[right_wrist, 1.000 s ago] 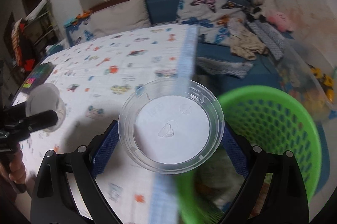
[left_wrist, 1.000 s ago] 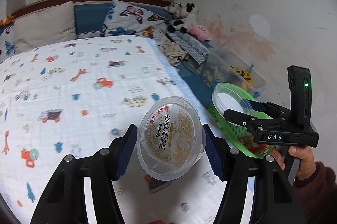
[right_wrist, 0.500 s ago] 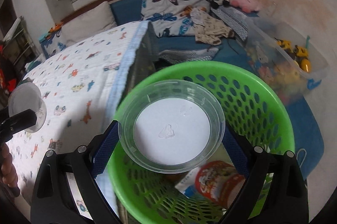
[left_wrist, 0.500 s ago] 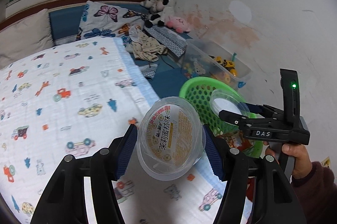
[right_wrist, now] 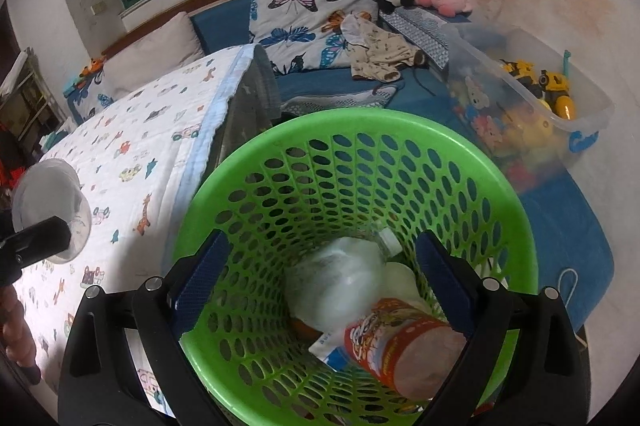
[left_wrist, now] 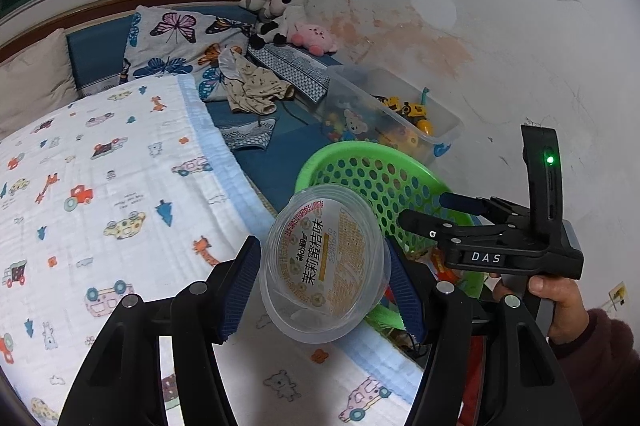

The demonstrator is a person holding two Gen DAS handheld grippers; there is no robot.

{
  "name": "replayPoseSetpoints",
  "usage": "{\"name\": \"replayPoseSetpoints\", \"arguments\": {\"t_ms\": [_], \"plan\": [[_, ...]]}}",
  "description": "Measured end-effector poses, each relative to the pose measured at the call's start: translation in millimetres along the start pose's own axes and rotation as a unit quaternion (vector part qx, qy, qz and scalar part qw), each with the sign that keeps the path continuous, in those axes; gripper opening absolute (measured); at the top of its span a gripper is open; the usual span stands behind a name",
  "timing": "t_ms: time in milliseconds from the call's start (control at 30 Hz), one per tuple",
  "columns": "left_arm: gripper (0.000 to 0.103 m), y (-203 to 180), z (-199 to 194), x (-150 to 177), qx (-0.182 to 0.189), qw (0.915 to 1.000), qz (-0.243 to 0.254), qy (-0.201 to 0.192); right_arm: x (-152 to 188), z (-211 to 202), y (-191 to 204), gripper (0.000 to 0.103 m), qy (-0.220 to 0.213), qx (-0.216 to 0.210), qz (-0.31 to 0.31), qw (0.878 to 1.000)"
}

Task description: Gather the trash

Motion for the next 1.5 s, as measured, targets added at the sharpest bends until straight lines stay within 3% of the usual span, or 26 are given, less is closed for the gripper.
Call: {"name": "replayPoseSetpoints", "arguments": {"t_ms": [1000, 1167, 1267, 1500], "plan": [[0.061, -30.6, 75.5, -3.7, 0.021, 0.9978, 0.009, 0.062, 37.5, -59.3, -58.0, 0.094, -0.037, 0.024, 0.066, 0.997], [0.068, -30.1, 77.5, -2.9, 0.025, 0.9979, 0.004, 0.060, 46.1, -61.8, -60.9, 0.094, -0.032, 0.025, 0.077, 0.996], [0.078, -30.0, 73.9, -2.8, 0.024, 0.9982, 0.001, 0.055, 50.2, -63.8, -62.8, 0.094, -0.031, 0.022, 0.085, 0.996], [0.082, -24.3, 51.4, -1.0, 0.014, 0.9991, -0.007, 0.039, 52.7, -70.6, -55.7, 0.094, -0.034, 0.014, 0.091, 0.995]]}}
Point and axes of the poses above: each gripper's, at about its wrist camera, not at the fingertips, and z roughly the way its jaws point, y to its left, x to its underside, the point moved 4 cm from there along z, roughly the way its jaws point, and after that the axes turned 15 degrees about x, right-handed, at the moved point
